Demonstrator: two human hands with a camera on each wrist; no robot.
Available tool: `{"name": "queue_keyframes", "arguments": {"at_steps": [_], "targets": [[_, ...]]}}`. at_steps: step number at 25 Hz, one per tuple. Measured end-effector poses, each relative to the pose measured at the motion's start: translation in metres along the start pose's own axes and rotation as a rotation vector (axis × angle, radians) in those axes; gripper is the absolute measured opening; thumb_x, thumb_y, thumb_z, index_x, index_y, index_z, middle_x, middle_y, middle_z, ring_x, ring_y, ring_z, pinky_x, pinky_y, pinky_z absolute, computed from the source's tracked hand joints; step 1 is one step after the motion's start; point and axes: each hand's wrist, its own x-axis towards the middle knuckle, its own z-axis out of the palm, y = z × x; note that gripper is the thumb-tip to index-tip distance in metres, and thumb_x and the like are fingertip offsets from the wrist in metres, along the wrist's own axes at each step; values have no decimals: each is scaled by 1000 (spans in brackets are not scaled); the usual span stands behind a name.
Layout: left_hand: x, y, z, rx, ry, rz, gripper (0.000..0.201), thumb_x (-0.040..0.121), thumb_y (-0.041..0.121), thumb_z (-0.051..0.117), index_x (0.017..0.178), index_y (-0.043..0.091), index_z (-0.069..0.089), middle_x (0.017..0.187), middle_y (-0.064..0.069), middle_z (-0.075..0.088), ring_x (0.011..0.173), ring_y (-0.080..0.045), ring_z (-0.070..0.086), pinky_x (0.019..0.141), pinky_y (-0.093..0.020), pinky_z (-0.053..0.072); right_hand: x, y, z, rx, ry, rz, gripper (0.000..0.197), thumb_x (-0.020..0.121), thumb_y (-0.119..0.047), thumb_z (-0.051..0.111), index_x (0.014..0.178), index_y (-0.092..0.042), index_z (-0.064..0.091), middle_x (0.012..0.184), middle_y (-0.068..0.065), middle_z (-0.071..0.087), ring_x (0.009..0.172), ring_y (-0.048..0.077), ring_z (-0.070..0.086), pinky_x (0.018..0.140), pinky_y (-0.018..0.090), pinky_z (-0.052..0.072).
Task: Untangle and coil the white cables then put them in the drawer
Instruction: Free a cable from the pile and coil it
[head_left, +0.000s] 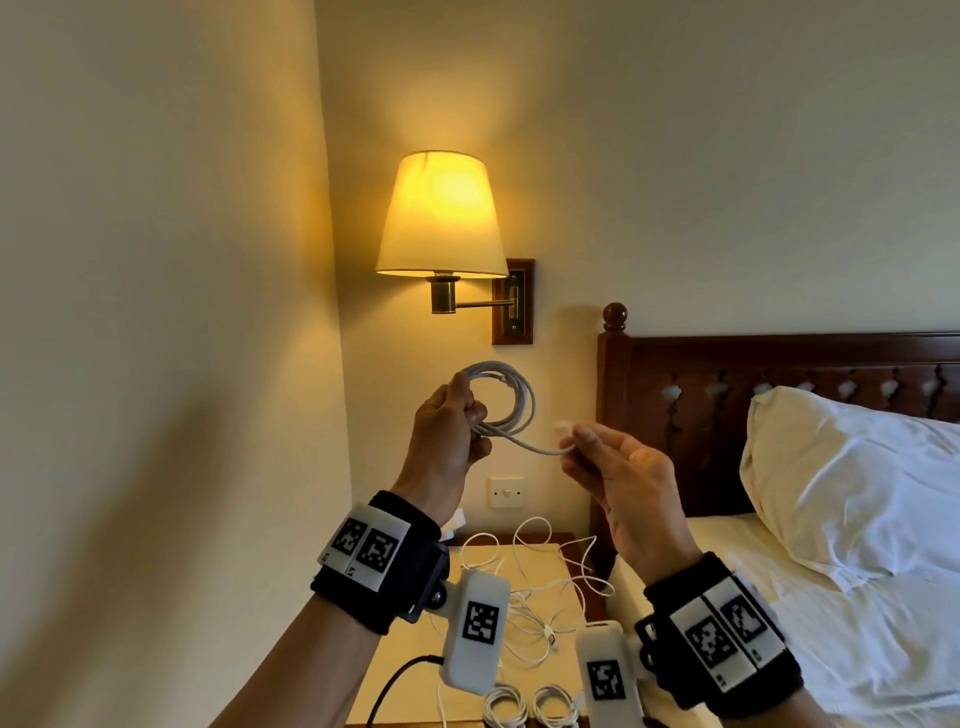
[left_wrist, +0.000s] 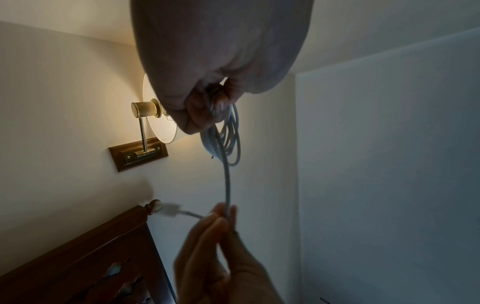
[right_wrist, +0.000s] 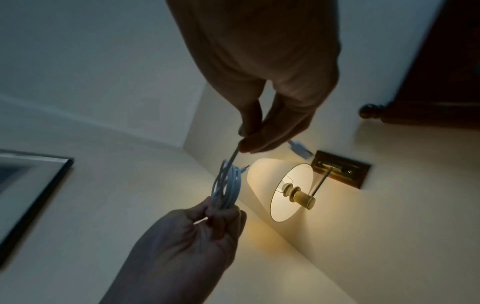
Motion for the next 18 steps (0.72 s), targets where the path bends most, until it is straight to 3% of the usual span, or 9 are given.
{"name": "queue_keyframes", "arguments": {"at_steps": [2, 5, 12, 15, 18], "targets": [[-1, 0, 0, -8, -16, 2, 33, 103, 33, 36, 75, 18, 47, 63, 2, 35, 56, -9, 31, 45, -19, 33, 4, 1, -1, -66, 2, 135, 31, 86, -11, 63, 110, 8, 65, 80, 12, 72, 70, 15, 70, 65, 22, 59], [-2, -1, -2, -30, -21, -16, 35, 103, 33, 37, 74, 17, 45, 61, 3, 36, 55, -9, 32, 48, -22, 33, 6, 0, 3, -146, -20, 168, 17, 92, -6, 57, 103, -1, 70, 82, 11, 74, 76, 17, 72, 71, 26, 60], [-3, -6, -4, -103, -31, -101, 33, 103, 33, 39, 76, 16, 52, 57, 4, 38, 54, -10, 34, 54, -25, 33, 2, -1, 14, -80, -102, 223, 21, 97, -2, 49, 99, -4, 69, 84, 11, 73, 82, 19, 70, 77, 30, 57], [-4, -14, 0, -38, -57, -136, 27, 101, 27, 41, 80, 15, 54, 57, 4, 36, 50, -9, 33, 51, -24, 30, 4, 0, 25, -162, -130, 173, 19, 97, -1, 49, 102, -3, 67, 87, 9, 74, 88, 21, 67, 90, 37, 52], [-3, -22, 0, -60, -42, -140, 22, 101, 21, 41, 83, 18, 54, 54, 5, 36, 47, -8, 31, 47, -23, 27, 9, -2, 36, -114, -94, 121, 15, 100, -3, 43, 111, -6, 52, 84, 10, 75, 86, 23, 69, 87, 39, 53]]}}
